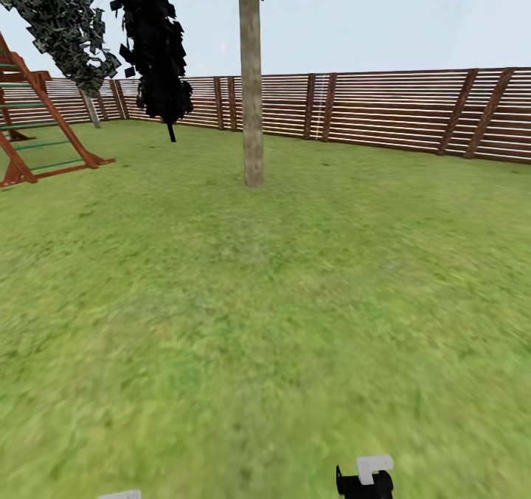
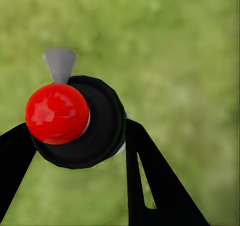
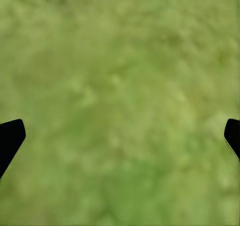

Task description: In the garden, pick up the pesticide atomizer on the floor and spray pesticide onto both trees until each tree trunk is fully covered.

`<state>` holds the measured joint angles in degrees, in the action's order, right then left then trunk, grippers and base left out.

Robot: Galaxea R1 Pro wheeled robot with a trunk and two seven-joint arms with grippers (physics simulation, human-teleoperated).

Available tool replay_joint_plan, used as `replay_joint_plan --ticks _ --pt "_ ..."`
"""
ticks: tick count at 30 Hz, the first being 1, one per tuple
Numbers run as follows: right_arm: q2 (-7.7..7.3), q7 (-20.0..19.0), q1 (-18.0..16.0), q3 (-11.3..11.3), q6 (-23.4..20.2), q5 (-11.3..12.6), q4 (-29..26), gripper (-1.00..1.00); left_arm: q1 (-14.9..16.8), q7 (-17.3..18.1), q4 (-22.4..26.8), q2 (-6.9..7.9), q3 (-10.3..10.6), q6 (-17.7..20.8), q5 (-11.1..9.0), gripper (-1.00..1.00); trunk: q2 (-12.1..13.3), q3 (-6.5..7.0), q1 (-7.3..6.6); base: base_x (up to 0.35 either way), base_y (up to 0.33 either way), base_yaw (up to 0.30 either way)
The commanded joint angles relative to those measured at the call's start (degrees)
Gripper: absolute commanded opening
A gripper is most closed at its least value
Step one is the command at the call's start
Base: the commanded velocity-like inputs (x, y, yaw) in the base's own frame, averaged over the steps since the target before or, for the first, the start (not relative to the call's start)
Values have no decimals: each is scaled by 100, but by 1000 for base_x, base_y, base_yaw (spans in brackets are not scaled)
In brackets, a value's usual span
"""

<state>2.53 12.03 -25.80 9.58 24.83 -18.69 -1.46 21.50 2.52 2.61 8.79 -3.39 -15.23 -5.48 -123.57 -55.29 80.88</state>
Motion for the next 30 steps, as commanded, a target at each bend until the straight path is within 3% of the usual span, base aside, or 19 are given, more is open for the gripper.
replay_joint_plan --ticks 1,30 --pt "2 27 -4 44 13 -59 5 100 3 29 -6 0 -30 -15 -41 -100 -2 -5 3 338 0 0" --pt "1 27 -4 44 13 -60 5 100 3 29 -6 0 -30 -15 -41 -100 -2 -5 3 338 0 0"
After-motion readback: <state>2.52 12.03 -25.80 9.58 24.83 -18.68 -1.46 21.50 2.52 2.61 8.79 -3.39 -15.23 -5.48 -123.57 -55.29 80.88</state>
